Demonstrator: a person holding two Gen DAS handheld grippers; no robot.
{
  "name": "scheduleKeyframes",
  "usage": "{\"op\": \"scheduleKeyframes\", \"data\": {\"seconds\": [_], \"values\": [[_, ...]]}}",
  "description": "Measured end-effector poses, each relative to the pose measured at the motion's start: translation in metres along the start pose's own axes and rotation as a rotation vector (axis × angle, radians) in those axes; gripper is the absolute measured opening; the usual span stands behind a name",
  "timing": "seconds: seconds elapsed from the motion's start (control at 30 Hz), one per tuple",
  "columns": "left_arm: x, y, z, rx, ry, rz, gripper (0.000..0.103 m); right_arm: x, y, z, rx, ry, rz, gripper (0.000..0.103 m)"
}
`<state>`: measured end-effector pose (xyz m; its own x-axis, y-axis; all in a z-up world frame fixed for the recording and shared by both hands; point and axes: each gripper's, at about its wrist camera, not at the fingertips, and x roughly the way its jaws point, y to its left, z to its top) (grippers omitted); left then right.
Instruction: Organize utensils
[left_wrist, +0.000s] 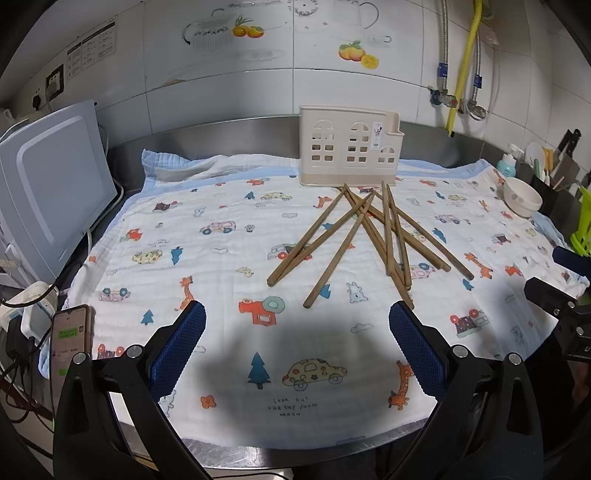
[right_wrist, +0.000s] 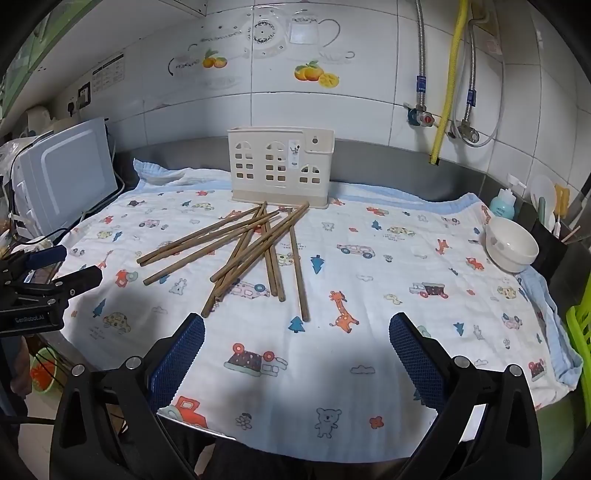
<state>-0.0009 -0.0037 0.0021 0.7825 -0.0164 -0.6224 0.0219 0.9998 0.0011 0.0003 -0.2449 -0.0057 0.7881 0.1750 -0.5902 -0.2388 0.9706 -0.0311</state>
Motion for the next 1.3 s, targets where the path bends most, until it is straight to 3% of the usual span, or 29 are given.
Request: {"op": "scheduleKeyframes", "data": {"seconds": [0.47,1.3], "values": [[0.005,0.006,0.001,-0.022,0.017,-0.017,0.098,-0.001,0.002,0.002,-0.002,-0.004,0.001,0.097],[0.005,0.018,0.006,-0.029,-0.010,0.015,0.098,0.003,0.002,0.001,0.007,-0.007,0.007,0.097]]}}
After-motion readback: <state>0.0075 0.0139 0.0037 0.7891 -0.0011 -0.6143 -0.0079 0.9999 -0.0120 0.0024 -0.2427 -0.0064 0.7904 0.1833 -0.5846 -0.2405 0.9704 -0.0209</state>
